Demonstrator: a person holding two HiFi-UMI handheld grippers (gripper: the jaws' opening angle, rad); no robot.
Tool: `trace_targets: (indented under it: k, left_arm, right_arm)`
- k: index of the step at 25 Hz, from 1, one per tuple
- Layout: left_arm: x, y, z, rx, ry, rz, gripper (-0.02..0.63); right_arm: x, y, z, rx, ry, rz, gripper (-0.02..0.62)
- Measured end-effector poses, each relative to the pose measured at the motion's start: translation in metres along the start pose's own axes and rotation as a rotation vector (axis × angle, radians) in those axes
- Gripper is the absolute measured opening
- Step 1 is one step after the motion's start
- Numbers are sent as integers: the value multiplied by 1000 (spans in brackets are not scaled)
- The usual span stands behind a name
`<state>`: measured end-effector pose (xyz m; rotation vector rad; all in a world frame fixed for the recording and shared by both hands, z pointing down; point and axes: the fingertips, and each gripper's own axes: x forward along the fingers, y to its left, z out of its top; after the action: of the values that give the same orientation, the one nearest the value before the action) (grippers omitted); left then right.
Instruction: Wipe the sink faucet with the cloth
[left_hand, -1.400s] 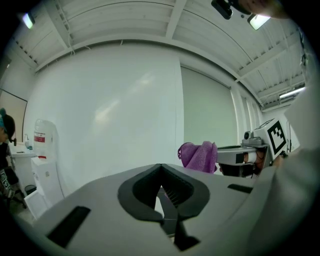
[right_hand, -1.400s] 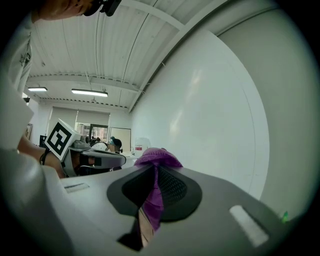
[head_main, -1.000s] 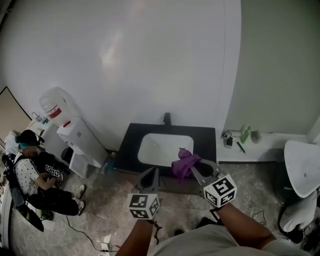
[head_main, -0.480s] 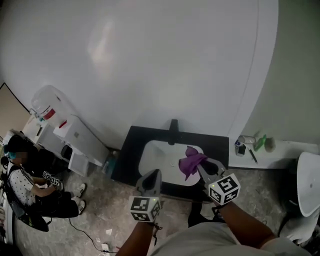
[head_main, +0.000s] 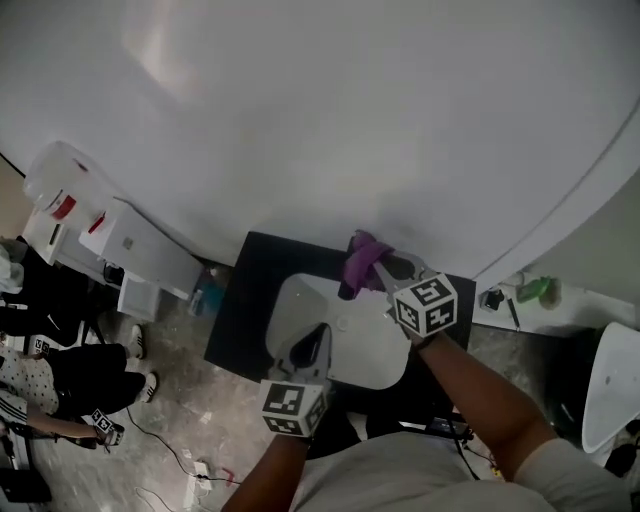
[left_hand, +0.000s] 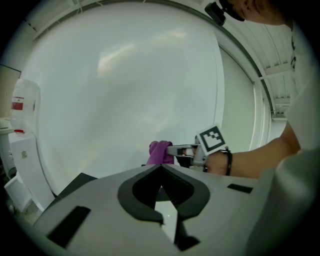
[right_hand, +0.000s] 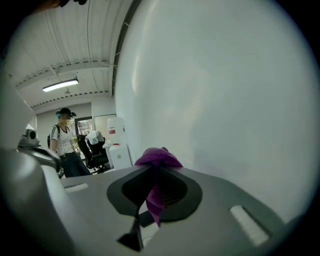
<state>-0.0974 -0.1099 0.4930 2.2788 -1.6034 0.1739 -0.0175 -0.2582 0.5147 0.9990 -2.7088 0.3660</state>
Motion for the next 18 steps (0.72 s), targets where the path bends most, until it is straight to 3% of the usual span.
trace_targets:
  k: [6, 10, 14, 16, 18]
  left_arm:
    - [46, 26, -12, -4, 69, -76, 6]
    - [64, 33, -13, -20, 87, -105, 6]
    - [70, 40, -15, -21, 106, -119, 6]
    - [71, 43, -13, -10, 109, -122, 6]
    - [71, 46, -11, -1, 111, -118, 6]
  right_arm:
    - [109, -44, -51, 44, 180, -27, 26]
    - [99, -27, -81, 63, 194, -25, 25]
    - [62, 42, -122, 73, 264, 106, 26]
    - [58, 44, -117, 48, 237, 102, 26]
    - [72, 10, -86, 29, 168, 31, 26]
